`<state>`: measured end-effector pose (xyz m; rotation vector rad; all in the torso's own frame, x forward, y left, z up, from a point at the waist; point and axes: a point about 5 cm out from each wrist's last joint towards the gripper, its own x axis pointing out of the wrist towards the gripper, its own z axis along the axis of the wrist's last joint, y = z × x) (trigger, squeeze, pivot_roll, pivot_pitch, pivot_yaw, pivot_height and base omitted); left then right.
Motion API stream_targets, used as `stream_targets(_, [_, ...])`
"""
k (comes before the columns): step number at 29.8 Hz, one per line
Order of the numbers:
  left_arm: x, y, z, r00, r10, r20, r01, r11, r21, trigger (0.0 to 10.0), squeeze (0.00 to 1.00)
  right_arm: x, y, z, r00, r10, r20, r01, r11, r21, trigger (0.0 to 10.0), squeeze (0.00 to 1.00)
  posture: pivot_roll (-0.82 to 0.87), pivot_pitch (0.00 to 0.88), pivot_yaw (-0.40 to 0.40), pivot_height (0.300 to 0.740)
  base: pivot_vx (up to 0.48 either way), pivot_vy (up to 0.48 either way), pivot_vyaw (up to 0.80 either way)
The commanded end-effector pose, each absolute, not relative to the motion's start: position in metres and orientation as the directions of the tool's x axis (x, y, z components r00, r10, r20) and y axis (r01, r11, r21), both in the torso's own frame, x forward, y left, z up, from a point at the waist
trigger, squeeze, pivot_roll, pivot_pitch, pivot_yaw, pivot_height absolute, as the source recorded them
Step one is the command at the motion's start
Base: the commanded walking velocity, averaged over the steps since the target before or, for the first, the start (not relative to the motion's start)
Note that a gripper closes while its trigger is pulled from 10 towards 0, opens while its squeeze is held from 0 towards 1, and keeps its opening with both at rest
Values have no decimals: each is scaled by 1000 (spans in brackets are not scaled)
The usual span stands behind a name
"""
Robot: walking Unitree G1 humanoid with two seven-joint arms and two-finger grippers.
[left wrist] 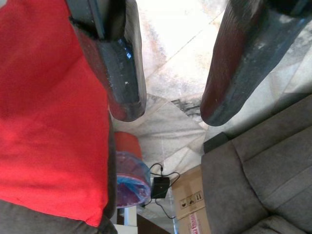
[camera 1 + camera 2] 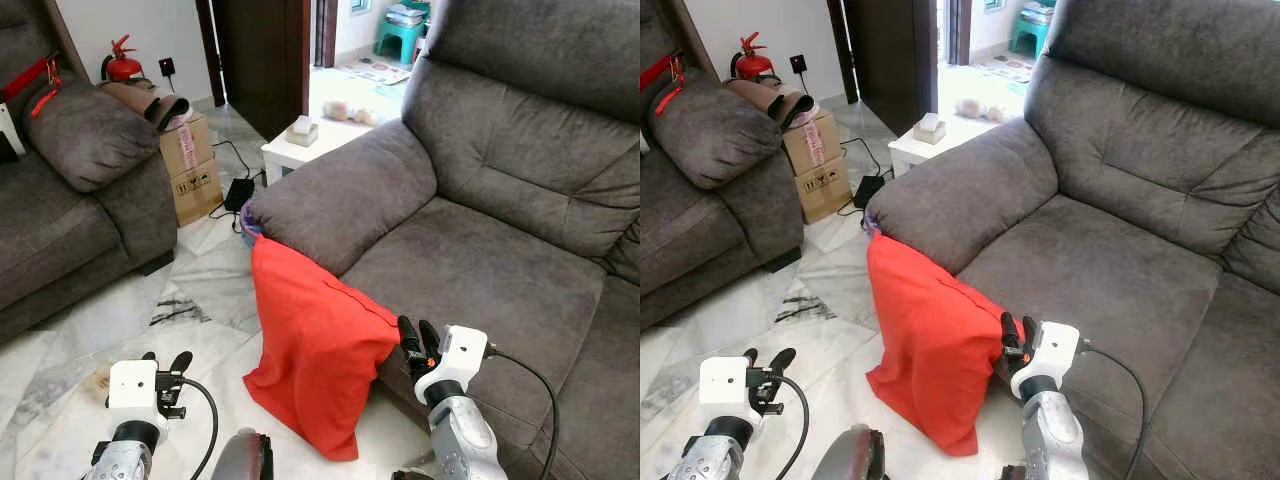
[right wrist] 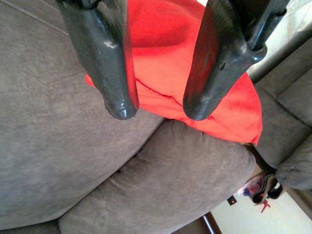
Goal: Move the pillow to the sofa from floor
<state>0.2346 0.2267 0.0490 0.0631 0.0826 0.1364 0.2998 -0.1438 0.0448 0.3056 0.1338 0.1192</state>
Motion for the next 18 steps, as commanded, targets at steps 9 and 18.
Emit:
stream_targets(9, [233, 230, 47, 984, 155, -88, -150, 987, 58, 10000, 0, 297, -140, 41, 981, 147, -126, -102, 945, 309, 10000, 0, 55, 133, 20, 618, 258, 0, 0])
stream_targets(18, [233, 229, 47, 985, 151, -88, -147, 988, 55, 10000, 0, 296, -140, 41, 979, 164, -124, -125, 952, 279, 10000, 0, 55, 134, 19, 618, 293, 0, 444])
